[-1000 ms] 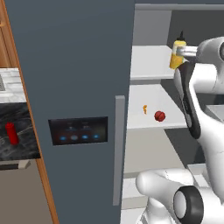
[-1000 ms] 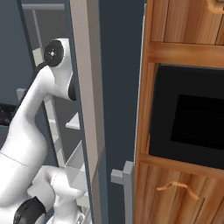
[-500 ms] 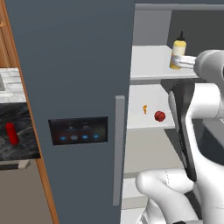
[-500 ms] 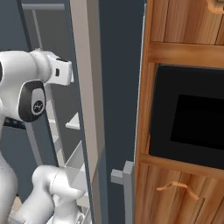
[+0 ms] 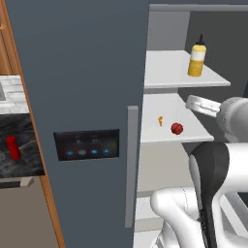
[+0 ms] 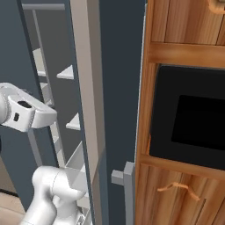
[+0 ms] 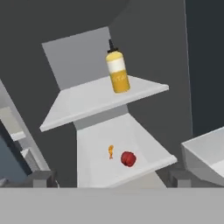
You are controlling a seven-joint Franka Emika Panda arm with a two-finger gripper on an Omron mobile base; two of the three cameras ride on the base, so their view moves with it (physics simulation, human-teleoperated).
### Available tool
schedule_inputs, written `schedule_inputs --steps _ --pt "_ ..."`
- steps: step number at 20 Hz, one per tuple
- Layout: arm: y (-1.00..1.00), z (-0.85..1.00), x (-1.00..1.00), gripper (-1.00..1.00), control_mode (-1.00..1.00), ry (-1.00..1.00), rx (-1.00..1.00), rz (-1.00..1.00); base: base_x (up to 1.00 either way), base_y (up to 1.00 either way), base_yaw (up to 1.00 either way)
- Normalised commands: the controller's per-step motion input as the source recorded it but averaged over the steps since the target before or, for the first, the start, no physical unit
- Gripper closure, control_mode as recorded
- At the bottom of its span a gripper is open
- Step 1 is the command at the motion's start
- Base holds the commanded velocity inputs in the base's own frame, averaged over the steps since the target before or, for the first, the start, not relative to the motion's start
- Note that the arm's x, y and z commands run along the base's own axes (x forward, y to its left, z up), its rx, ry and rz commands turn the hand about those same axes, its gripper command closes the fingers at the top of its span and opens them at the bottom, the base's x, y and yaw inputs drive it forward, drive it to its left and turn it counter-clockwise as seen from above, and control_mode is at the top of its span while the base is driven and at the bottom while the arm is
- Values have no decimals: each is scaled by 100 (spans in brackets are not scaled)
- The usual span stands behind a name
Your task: Place the ketchup and mustard from the counter to the top shelf of the fridge. If the existing items in the fridge are on the top shelf, move them to other shelves.
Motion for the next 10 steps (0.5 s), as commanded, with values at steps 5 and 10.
schedule_inputs --steps 5,10 --pt "-1 -14 -77 -100 -100 23 4 5 0 0 0" --pt "0 0 -6 -100 -100 2 1 0 0 0 0"
